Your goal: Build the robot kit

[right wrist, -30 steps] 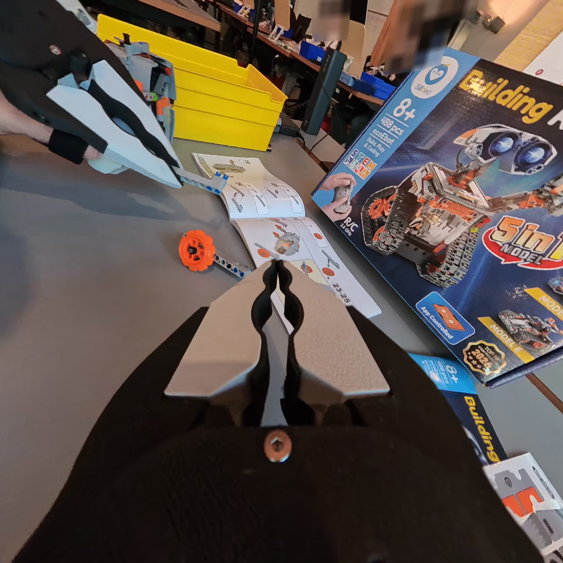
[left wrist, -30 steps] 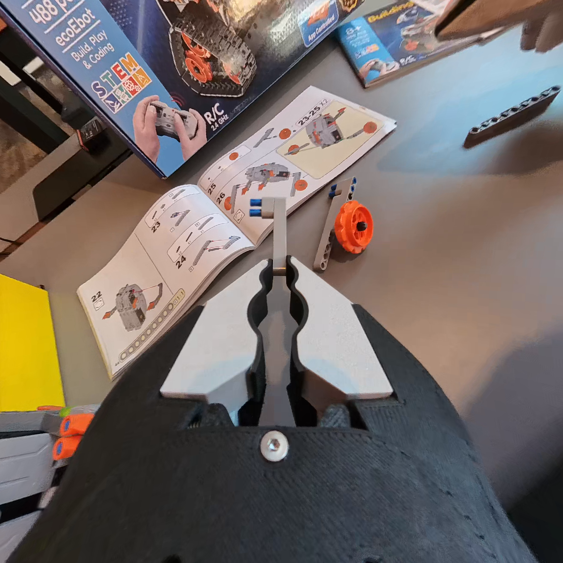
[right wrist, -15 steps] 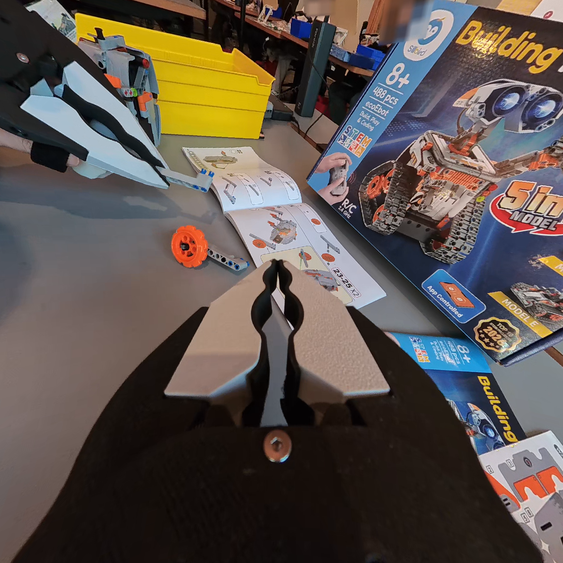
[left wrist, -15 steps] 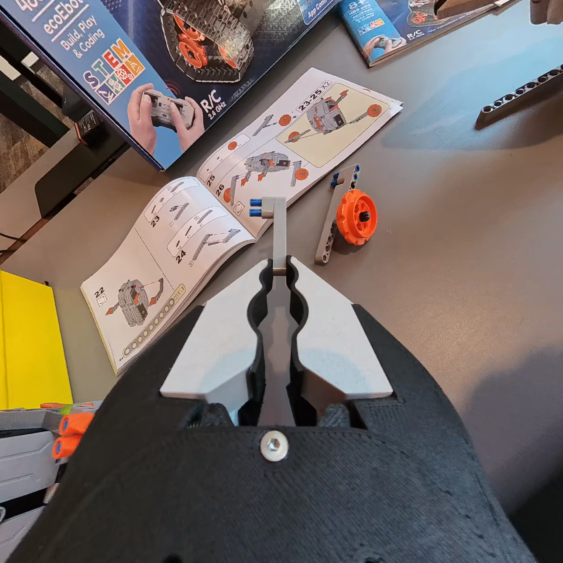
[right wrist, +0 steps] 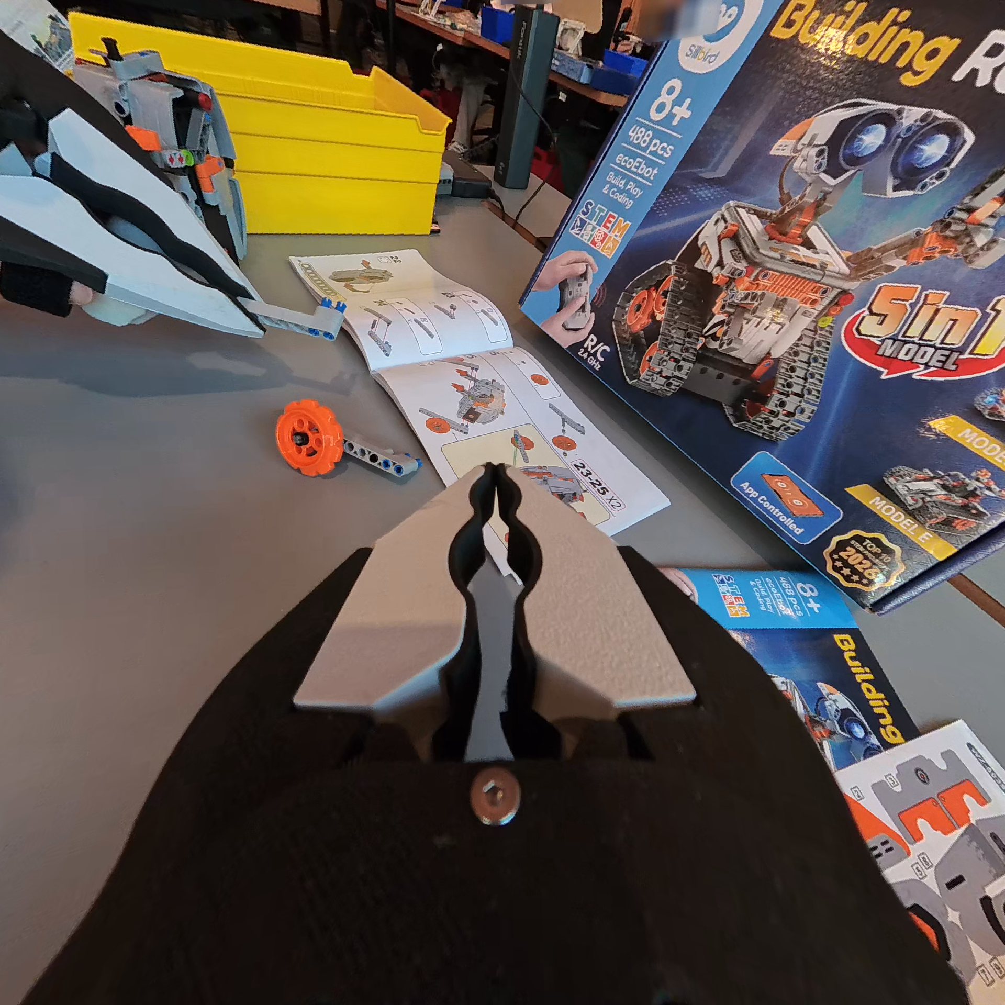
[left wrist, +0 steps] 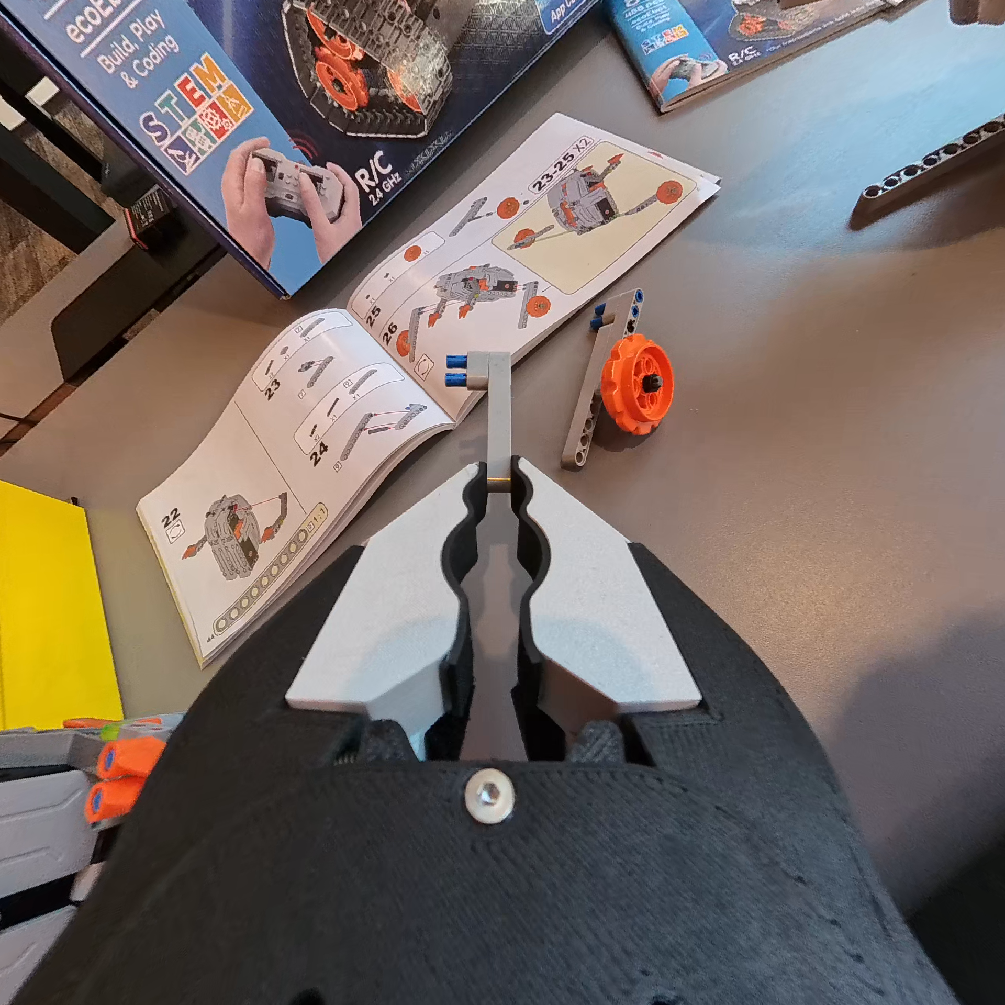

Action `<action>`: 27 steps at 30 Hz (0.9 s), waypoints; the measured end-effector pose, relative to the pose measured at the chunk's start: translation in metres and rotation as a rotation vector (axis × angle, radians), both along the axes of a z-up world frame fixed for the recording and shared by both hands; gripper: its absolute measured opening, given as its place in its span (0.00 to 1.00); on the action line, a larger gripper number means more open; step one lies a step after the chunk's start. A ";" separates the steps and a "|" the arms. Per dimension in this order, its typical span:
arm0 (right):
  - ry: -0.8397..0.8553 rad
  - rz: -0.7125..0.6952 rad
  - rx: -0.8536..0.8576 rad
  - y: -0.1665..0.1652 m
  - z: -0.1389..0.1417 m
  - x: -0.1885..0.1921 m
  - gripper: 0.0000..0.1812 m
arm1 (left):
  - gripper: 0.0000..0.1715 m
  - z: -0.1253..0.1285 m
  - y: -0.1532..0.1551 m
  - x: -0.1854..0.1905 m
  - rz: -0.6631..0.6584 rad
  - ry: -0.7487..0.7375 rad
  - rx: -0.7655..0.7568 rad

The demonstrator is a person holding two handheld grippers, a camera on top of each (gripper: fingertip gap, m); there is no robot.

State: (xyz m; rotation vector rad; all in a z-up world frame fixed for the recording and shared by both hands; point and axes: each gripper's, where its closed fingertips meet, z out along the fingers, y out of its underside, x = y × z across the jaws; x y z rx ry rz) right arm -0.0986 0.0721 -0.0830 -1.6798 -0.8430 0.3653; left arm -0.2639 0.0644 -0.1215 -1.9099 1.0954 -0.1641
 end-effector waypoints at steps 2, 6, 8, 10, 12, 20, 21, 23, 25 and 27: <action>-0.004 -0.008 -0.005 0.001 -0.001 0.001 0.00 | 0.04 0.000 0.000 0.000 0.001 0.001 -0.001; -0.009 -0.045 -0.006 0.005 -0.001 0.007 0.00 | 0.03 -0.001 0.000 0.000 0.000 -0.001 -0.008; -0.031 -0.116 0.009 0.011 -0.001 0.017 0.01 | 0.03 -0.001 -0.001 0.000 -0.001 -0.002 -0.010; -0.060 -0.235 0.036 0.021 0.002 0.036 0.03 | 0.03 0.000 -0.001 0.000 -0.002 -0.006 -0.011; -0.077 -0.361 0.062 0.030 0.005 0.057 0.05 | 0.03 0.001 -0.001 0.000 -0.004 -0.016 -0.013; -0.072 -0.518 0.033 0.038 0.004 0.087 0.07 | 0.03 0.000 -0.001 0.001 -0.001 -0.024 -0.024; -0.075 -0.519 0.033 0.038 0.003 0.087 0.07 | 0.03 0.000 -0.001 0.001 0.000 -0.026 -0.025; -0.080 -0.513 0.033 0.037 0.003 0.086 0.07 | 0.03 0.000 0.000 0.001 0.000 -0.030 -0.028; -0.070 -0.493 0.030 0.037 0.003 0.082 0.08 | 0.03 0.000 0.000 0.001 -0.001 -0.034 -0.027; -0.024 -0.429 0.024 0.034 0.005 0.071 0.12 | 0.03 0.003 0.000 0.002 -0.003 -0.040 -0.012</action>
